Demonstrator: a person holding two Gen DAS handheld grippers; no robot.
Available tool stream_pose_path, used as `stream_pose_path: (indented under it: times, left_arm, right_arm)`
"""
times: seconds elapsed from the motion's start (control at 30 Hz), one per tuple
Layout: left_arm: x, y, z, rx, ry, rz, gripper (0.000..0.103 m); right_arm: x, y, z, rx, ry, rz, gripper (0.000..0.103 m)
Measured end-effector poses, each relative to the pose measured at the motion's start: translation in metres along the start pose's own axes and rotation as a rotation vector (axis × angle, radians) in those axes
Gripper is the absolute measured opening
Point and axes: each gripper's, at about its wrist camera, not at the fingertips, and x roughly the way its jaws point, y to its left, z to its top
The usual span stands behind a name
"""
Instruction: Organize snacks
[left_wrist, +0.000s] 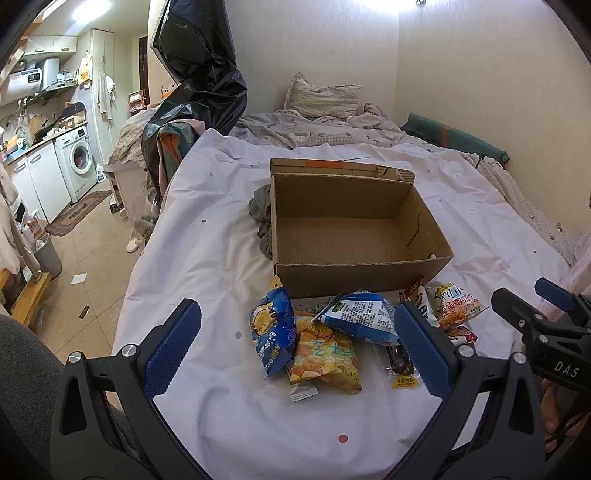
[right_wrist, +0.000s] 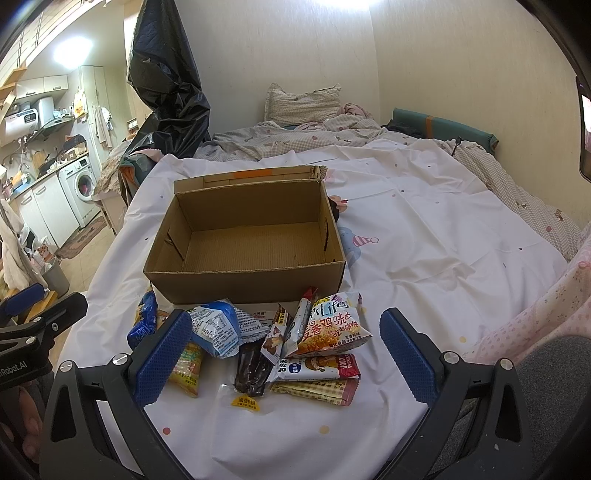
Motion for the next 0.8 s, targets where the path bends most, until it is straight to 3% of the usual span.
stream_pose_path:
  times: [0.8]
  left_arm:
    - [0.0007,0.0052,0.0002,-0.010,-0.001,0.022,0.103]
  right_arm:
    - [0.0002,-0.0006,0.0000,0.001,0.001,0.001,0.103]
